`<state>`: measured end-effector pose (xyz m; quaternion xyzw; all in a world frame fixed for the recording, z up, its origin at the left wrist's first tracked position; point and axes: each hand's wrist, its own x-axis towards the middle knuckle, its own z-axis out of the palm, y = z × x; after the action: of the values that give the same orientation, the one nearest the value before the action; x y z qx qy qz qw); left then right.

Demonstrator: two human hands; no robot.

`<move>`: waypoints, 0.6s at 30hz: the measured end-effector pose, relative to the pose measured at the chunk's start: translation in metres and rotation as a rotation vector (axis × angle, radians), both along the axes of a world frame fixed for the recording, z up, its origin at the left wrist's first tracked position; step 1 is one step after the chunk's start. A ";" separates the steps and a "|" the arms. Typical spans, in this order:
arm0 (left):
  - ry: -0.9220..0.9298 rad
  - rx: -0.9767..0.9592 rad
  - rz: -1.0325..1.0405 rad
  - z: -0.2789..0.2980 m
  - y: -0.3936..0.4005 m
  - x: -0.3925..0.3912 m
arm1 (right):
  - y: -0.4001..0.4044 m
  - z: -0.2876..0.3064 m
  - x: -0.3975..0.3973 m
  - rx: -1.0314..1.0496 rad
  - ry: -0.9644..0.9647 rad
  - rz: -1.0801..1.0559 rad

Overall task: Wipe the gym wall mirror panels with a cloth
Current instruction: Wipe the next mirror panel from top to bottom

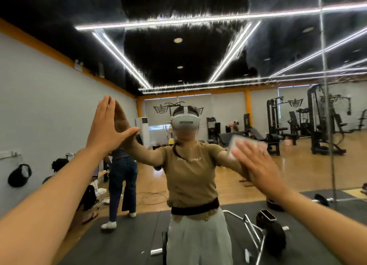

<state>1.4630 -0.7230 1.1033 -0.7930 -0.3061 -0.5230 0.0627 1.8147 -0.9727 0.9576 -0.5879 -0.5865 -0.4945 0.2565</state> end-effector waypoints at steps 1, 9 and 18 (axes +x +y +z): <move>0.001 -0.001 0.001 0.000 -0.001 0.000 | 0.004 0.034 -0.004 0.049 0.019 -0.003; -0.002 0.004 0.008 0.001 -0.005 -0.001 | 0.040 0.115 -0.044 0.251 0.177 0.042; 0.001 0.020 0.000 0.000 -0.002 -0.001 | 0.037 -0.140 -0.047 -0.325 -0.316 -0.058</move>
<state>1.4617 -0.7254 1.1037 -0.7927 -0.3006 -0.5256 0.0710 1.7672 -0.9362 0.8181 -0.5533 -0.6742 -0.4868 0.0491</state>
